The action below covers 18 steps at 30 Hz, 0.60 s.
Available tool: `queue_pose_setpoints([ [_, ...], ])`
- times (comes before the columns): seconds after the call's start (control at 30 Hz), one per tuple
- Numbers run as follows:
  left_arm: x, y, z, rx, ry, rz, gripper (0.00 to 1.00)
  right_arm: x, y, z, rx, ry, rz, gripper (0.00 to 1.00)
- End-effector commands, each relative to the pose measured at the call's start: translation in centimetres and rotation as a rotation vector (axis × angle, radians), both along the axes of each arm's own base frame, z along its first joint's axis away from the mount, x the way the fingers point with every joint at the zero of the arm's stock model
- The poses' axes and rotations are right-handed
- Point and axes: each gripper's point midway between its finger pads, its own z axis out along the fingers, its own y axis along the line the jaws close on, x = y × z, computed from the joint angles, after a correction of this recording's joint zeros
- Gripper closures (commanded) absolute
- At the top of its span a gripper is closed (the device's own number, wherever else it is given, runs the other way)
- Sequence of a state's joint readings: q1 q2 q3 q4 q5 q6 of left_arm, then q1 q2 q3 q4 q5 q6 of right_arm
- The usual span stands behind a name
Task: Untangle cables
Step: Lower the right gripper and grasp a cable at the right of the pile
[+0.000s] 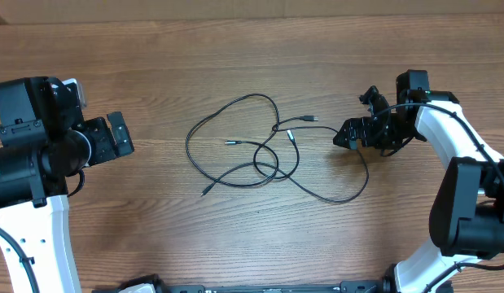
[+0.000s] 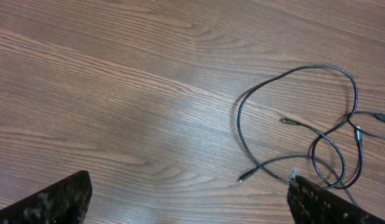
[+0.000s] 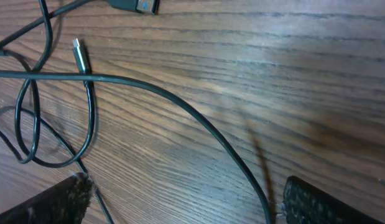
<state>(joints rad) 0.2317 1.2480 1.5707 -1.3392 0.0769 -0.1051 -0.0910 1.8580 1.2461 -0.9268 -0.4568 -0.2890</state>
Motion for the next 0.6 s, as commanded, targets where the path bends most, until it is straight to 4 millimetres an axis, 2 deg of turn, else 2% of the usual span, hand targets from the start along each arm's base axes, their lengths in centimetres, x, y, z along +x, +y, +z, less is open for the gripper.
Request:
queue_pose_setpoints([
  [0.0, -0.1, 0.2, 0.6, 0.01, -0.019, 0.008, 0.0, 0.7, 0.2, 0.5, 0.01, -0.05, 0.053, 0.04],
  [0.3, -0.1, 0.2, 0.6, 0.01, -0.02, 0.008, 0.0, -0.2, 0.4, -1.6, 0.008, -0.067, 0.075, 0.04],
  [0.57, -0.1, 0.2, 0.6, 0.01, -0.02, 0.008, 0.0, -1.0, 1.2, -2.4, 0.057, -0.062, 0.079, 0.03],
])
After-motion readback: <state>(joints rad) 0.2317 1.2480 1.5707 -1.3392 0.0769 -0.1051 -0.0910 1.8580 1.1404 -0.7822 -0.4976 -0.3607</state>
